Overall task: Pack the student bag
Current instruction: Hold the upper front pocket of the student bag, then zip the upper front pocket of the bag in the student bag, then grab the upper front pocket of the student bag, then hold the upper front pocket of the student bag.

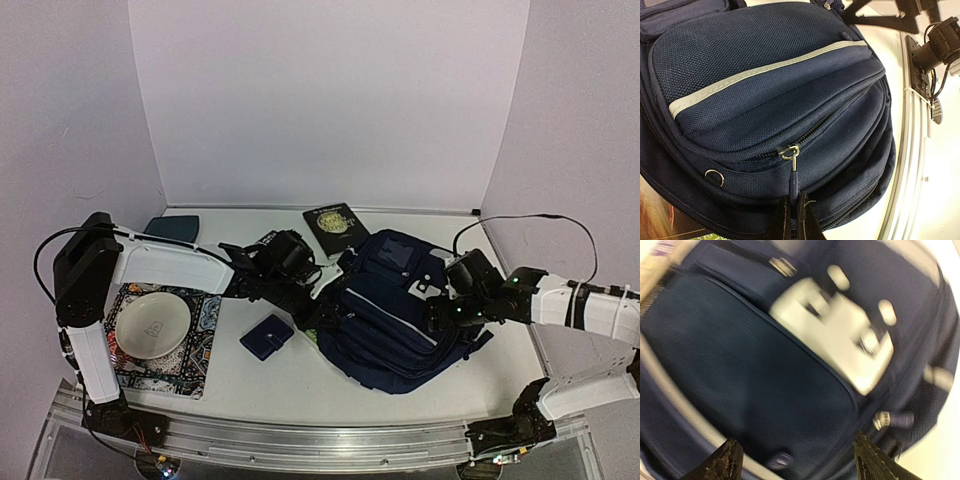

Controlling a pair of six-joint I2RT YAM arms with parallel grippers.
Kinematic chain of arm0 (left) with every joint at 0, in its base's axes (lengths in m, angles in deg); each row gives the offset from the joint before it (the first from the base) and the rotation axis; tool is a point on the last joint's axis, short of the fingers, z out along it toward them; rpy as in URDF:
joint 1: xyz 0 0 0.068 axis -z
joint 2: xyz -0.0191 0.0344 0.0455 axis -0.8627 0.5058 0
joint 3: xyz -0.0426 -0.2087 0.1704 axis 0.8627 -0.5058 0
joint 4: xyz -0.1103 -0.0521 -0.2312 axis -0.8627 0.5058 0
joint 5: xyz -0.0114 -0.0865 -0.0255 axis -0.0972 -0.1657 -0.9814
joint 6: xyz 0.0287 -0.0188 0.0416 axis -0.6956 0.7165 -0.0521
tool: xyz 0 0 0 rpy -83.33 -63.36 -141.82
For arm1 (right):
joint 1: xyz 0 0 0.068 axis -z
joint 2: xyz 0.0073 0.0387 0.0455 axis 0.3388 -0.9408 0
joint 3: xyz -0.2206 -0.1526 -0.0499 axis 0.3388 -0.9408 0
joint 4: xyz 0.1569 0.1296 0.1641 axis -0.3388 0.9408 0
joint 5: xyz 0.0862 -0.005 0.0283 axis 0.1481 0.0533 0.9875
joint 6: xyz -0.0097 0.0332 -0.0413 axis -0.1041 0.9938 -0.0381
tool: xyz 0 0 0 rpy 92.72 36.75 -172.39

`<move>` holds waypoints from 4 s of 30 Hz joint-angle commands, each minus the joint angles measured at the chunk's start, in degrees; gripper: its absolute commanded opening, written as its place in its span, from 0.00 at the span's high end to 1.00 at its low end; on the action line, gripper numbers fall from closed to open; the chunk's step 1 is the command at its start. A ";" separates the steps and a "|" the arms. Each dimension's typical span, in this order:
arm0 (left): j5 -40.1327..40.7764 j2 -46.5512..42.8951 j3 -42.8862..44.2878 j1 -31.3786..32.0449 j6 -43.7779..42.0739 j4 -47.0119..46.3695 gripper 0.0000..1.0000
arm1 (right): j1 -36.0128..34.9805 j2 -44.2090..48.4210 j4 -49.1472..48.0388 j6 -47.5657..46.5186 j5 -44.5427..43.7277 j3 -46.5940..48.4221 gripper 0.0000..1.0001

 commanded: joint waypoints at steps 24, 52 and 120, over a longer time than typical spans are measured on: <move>2.39 4.34 13.14 8.40 2.29 8.70 1.00 | -3.08 -9.20 -23.02 15.90 12.50 -0.69 0.66; 15.40 -1.33 7.67 7.83 21.72 6.88 0.38 | -13.43 -1.01 -6.86 11.85 -3.03 4.59 0.55; 5.14 2.14 3.84 -0.27 54.78 -0.85 0.32 | -23.90 -5.65 -8.44 9.41 1.14 4.47 1.00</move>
